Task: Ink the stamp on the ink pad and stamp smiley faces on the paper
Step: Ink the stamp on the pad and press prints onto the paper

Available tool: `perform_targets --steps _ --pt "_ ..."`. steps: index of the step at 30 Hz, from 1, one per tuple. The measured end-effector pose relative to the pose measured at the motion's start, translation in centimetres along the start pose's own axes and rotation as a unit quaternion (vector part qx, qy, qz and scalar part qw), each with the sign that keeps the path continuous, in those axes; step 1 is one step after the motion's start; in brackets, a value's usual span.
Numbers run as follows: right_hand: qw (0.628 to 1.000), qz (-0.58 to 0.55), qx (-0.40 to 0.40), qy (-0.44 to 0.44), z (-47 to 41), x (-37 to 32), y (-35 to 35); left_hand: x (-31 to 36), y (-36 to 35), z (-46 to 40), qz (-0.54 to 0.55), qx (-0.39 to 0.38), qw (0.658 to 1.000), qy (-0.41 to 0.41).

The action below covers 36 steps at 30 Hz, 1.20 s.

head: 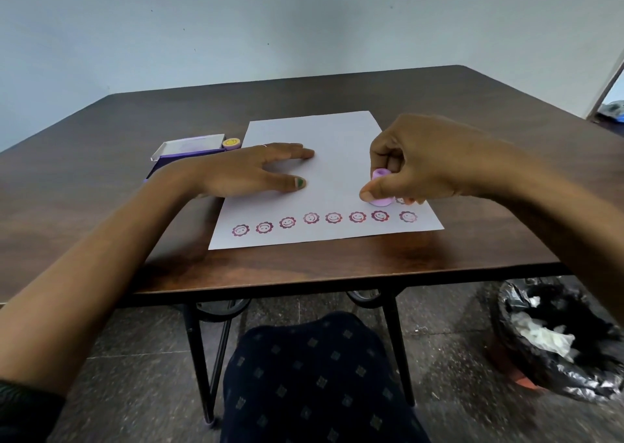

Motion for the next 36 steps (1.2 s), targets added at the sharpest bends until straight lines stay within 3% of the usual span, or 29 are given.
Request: perform_targets --steps 7,13,17,20,26,31,36 --pt "0.999 0.034 0.017 0.011 0.1 -0.2 -0.2 -0.2 -0.1 0.0 -0.003 0.003 1.000 -0.002" --pt "1.000 -0.004 0.021 0.008 0.0 0.2 -0.3 -0.1 0.0 0.0 0.001 0.000 1.000 -0.002" --pt "0.994 -0.102 -0.028 -0.002 -0.3 0.7 0.7 -0.1 0.0 0.0 0.002 0.002 1.000 -0.005" --pt "0.980 -0.200 -0.005 0.009 -0.1 1.4 1.9 -0.1 0.0 0.1 0.003 0.002 1.000 -0.006" --pt "0.918 -0.393 -0.018 -0.054 0.4 3.4 3.2 -0.2 -0.1 -0.1 0.001 0.013 1.000 -0.009" --pt "0.835 -0.540 0.000 -0.105 -0.1 3.9 2.9 0.1 -0.1 0.1 0.014 0.029 0.999 -0.012" --pt "0.760 -0.643 -0.002 -0.093 -1.5 2.3 2.8 0.3 0.4 0.4 0.035 0.062 0.997 -0.013"
Point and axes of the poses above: each hand's wrist, its own z-axis away from the middle knuckle, its own y-axis out of the back of the hand, x = y × z, the point moved 1 cm from there along -z, towards the middle knuckle, and after that the axes turned 12 degrees about -z, right-handed, at the moved point
